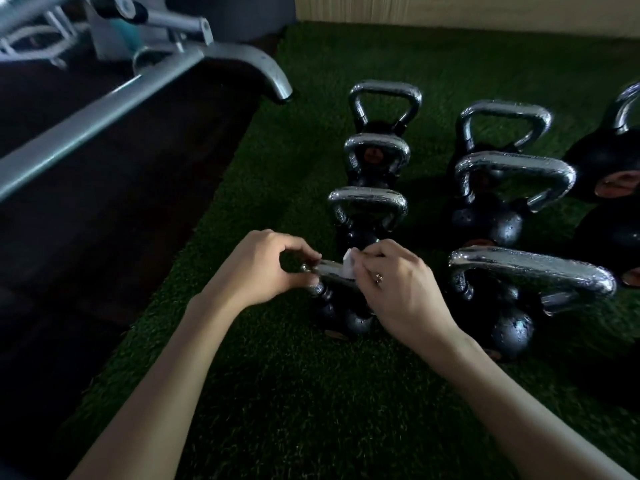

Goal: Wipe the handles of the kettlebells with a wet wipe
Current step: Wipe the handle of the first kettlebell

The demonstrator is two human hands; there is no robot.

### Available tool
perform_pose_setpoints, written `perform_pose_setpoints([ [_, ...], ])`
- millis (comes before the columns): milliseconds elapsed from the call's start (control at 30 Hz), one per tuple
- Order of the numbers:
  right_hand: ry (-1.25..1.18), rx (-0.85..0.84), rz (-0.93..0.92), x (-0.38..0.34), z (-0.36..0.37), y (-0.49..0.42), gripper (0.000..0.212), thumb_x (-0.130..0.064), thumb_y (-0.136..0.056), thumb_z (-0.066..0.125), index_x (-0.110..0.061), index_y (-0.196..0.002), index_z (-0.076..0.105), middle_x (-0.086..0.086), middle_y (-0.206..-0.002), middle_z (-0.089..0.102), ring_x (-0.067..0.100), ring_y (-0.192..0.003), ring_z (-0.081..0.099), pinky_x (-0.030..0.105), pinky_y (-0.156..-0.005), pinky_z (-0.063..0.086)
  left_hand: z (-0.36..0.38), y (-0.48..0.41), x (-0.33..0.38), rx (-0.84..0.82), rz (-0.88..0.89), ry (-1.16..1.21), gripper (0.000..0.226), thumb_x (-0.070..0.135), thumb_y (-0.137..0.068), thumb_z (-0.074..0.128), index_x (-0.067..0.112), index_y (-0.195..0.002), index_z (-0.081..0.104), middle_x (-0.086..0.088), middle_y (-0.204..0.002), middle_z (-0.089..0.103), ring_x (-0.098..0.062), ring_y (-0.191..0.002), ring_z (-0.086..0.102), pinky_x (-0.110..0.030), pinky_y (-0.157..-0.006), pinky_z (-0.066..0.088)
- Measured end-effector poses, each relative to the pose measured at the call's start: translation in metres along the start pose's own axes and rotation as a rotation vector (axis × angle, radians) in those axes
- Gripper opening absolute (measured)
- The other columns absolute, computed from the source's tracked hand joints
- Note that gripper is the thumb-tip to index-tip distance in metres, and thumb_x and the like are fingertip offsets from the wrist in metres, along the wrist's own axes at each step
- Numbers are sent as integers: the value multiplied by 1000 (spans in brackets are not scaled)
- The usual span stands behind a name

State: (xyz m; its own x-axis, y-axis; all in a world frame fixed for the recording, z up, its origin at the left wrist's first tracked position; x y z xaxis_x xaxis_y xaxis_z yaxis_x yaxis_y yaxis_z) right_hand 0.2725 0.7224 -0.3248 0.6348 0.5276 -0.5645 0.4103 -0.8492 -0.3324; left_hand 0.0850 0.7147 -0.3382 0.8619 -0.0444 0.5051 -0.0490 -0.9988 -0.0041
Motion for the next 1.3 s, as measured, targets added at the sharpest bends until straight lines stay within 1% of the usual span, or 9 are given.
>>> perform_pose_setpoints([
  [67,-93,-25,43,11,-5,-3,15,-32,-96,69,-26,-101,82,-14,-97,68,2,-82,64,24,-70,51,-1,-1,2,-36,-6,-5,33,49,-75,85,46,-106,74,34,-95,56,-15,-85,71,-19,-73,52],
  [200,-140,-41,43,11,-10,-13,12,-23,-81,84,-26,-93,83,-13,-96,74,-13,-88,59,15,-83,45,-5,-6,12,-55,18,14,25,48,-78,83,42,-102,76,25,-95,68,10,-54,60,-12,-48,43],
  [333,-32,-87,30,0,5,-24,12,-30,-83,79,-31,-95,80,-10,-93,77,11,-95,63,30,-85,51,-3,-8,13,-16,48,3,34,54,-76,82,48,-109,75,19,-109,75,-6,-72,71,-38,-68,61],
  [533,7,11,62,17,-20,-2,13,-20,-77,82,-28,-87,80,-14,-91,77,15,-87,60,38,-76,55,0,-9,19,-36,73,-6,35,53,-79,79,44,-113,75,20,-117,72,4,-101,66,-32,-92,56],
  [633,55,-29,27,2,-8,-12,15,-21,-78,81,-24,-93,81,-10,-95,77,20,-90,60,39,-79,54,-2,-8,22,-41,62,-12,35,45,-81,81,45,-115,74,20,-114,72,15,-75,62,-11,-67,50],
  [733,76,-50,-30,-9,2,-16,14,-19,-79,79,-24,-92,80,-9,-93,75,22,-87,60,39,-76,53,-3,-8,19,-53,44,-34,26,47,-81,81,49,-106,74,17,-94,75,3,-53,60,-17,-43,41],
  [967,86,146,25,11,-27,13,13,-15,-77,80,-21,-88,78,-9,-86,74,14,-77,53,36,-71,52,8,-7,42,-55,165,-135,31,50,-84,75,44,-114,70,22,-103,69,2,-98,57,-29,-83,52],
  [1133,122,27,-63,-8,-3,3,28,-22,-83,75,-30,-110,78,-11,-91,65,20,-85,53,39,-73,52,0,3,24,46,139,-175,35,56,-82,70,49,-116,70,14,-82,47,1,-64,43,-16,-54,28],
  [1300,24,122,9,10,-13,17,26,-18,-83,80,-27,-107,81,-10,-85,64,15,-78,54,29,-72,50,-5,10,2,74,55,-93,36,66,-78,63,59,-113,67,5,-78,44,-5,-56,40,-16,-51,27],
])
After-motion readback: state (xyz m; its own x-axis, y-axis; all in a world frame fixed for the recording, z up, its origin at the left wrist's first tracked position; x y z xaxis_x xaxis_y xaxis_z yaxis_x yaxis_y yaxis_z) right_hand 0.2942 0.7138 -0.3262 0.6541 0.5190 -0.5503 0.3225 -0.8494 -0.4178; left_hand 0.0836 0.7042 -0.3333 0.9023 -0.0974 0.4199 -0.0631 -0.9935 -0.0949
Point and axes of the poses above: each hand's wrist, its own y-axis away from the middle knuckle, its own z-axis out of the palm, x = y × z, the point moved 10 cm from there along -y, towards the middle knuckle
